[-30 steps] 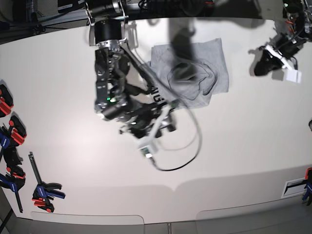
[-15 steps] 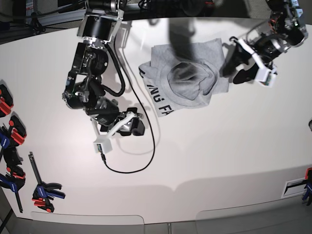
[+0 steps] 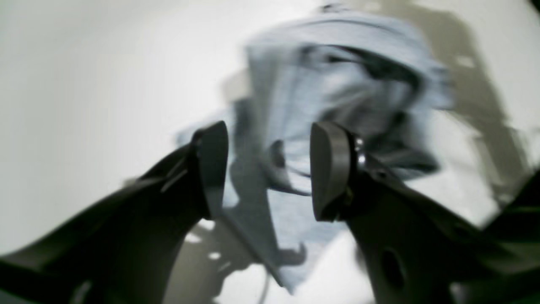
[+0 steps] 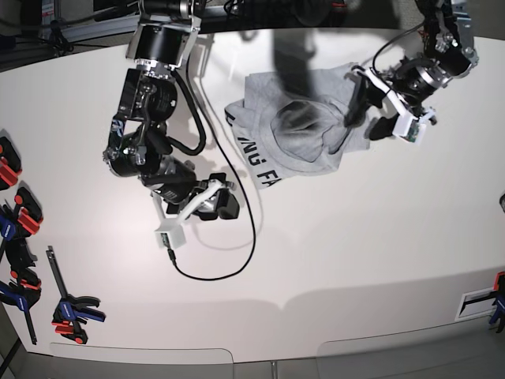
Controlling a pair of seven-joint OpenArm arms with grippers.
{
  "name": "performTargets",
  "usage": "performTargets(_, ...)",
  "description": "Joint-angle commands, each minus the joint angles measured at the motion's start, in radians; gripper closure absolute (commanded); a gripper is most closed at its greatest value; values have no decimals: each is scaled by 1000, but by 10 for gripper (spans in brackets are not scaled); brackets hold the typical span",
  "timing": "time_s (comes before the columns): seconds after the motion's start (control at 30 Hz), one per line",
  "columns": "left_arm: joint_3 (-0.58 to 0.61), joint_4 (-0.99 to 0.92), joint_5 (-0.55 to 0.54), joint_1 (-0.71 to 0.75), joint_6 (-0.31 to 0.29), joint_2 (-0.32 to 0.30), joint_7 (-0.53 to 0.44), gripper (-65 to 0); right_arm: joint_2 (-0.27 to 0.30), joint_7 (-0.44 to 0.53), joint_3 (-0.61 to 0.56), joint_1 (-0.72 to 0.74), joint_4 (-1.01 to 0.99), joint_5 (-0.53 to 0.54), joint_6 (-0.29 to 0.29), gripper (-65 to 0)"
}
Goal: Fold the T-shirt properly
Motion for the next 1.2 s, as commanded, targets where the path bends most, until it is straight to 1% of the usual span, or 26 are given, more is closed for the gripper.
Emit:
performTargets(0.0, -4, 19, -13, -6, 6, -8, -41, -290, -2, 24, -3, 22, 20, 19, 15, -263)
performTargets(0.07, -4, 19, -13, -11, 19, -8, -43, -290, -2, 24, -3, 22, 20, 19, 15, -263)
performTargets(0.67, -3, 18, -10, -24, 18, -8, -55, -294, -2, 28, -3, 22, 20, 18, 15, -263)
performTargets(0.83, -3, 18, -10, -24, 18, -8, -71, -370, -2, 31, -3, 22, 20, 18, 15, -263)
performTargets(0.97, -3, 18, -10, -24, 19, -8, -100, -375, -2, 32, -3, 22, 20, 18, 16, -263)
performTargets(1.03, -1, 15, -10, -27, 18, -2, -99, -375, -2, 32, -3, 22, 20, 18, 16, -263)
performTargets(1.1, 21, -2, 19, -43, 20, 11, -89, -374, -2, 37, -3, 22, 20, 18, 16, -263)
performTargets(1.17, 73, -41, 65, -76, 57, 22, -62, -374, -2, 39, -3, 22, 20, 18, 16, -263)
